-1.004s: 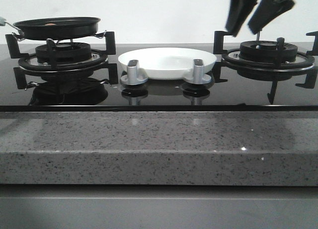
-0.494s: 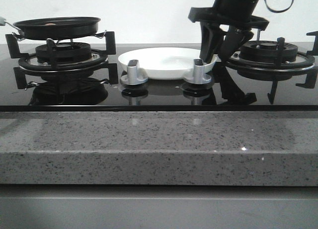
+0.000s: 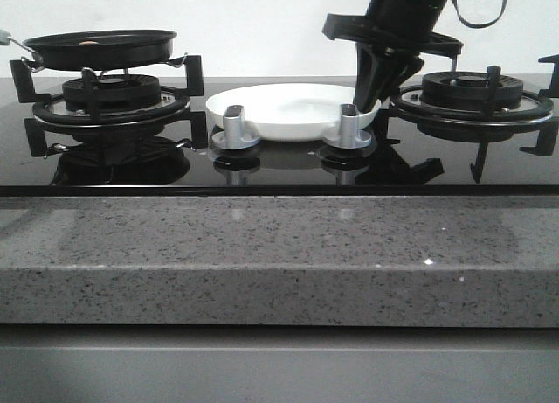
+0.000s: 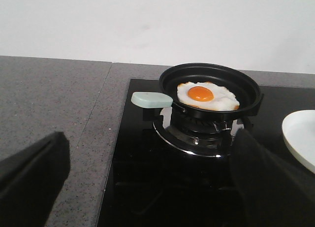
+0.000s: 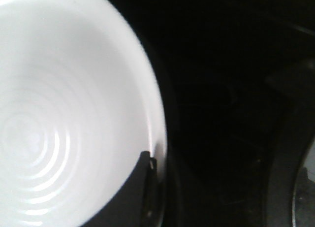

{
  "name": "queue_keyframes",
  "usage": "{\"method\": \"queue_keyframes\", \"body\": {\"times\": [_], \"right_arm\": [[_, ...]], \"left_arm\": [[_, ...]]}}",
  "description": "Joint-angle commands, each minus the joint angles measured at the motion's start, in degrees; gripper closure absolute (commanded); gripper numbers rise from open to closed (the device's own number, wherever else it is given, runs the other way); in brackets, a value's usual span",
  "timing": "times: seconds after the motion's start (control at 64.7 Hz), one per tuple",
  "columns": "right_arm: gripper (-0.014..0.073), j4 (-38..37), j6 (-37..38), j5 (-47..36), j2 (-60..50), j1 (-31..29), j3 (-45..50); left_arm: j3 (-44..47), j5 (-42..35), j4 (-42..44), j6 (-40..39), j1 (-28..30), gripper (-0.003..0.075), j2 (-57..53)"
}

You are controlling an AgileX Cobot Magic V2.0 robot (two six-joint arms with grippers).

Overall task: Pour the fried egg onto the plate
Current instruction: 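Grasp the plate rim with the right gripper and lift it forward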

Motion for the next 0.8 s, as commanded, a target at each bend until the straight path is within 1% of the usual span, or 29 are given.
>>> {"method": "queue_keyframes", "body": {"times": [0.0, 0.201, 0.293, 0.371, 0.664, 0.788], "right_arm": [[0.0647, -0.76, -1.51, 1.32, -3.30, -0.05, -1.64], [0.0654, -0.81, -1.51, 5.06, -3.30, -0.05, -5.54], [0.0654, -0.81, -0.19, 8.64, -3.30, -0.31, -9.00], [0.0654, -1.10, 1.62, 8.64, -3.80, -0.54, -10.65], [0.0654, -0.99, 2.55, 8.63, -6.99, -0.75, -11.07], [0.0654, 1.84, 2.55, 8.63, -8.49, -0.75, -10.35]], "left_arm": [[-2.11, -5.05, -0.43, -0.52, -0.47, 0.0068, 0.26], [-2.11, -5.05, -0.43, -0.52, -0.47, 0.0068, 0.26], [-2.11, -5.05, -0.43, -0.52, -0.47, 0.0068, 0.26], [-2.11, -5.05, -0.43, -0.52, -0.47, 0.0068, 0.26], [-2.11, -5.05, -0.43, -0.52, -0.47, 0.0068, 0.26], [-2.11, -5.05, -0.43, -0.52, -0.47, 0.0068, 0.26]]}}
